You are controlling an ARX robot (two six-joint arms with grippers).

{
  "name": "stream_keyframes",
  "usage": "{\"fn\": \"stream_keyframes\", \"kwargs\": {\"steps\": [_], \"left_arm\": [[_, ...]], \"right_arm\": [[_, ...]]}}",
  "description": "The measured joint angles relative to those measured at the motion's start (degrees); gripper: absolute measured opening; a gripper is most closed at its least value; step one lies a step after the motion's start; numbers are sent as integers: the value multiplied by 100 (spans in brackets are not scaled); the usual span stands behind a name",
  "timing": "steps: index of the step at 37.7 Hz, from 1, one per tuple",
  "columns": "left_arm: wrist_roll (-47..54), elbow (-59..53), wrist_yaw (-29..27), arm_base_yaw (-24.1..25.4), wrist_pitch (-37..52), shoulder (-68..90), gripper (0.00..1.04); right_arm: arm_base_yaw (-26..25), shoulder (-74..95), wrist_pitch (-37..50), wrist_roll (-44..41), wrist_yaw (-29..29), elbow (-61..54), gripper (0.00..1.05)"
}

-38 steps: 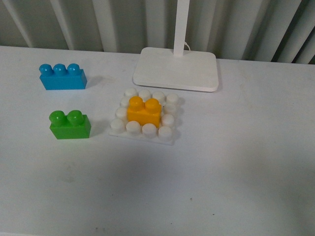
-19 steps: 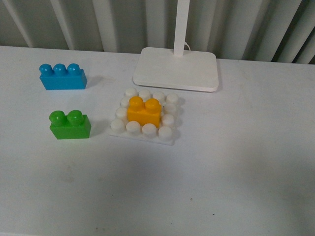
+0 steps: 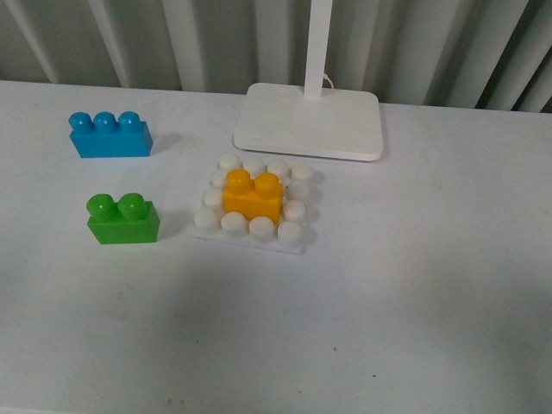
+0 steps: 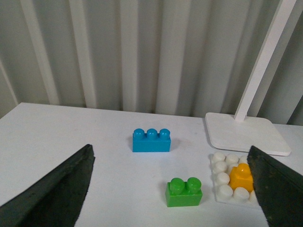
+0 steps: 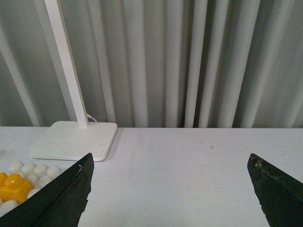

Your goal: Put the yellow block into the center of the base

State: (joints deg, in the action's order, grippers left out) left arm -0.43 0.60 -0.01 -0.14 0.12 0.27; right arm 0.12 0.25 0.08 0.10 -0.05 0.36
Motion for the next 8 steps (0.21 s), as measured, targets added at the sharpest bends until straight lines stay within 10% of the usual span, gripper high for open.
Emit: {"fn": "stream_keyframes", "kwargs": {"steps": [8], "left_arm": [[15,0,0,0,0,0,98]], "right_arm": [[2,0,0,0,0,0,95]]}}
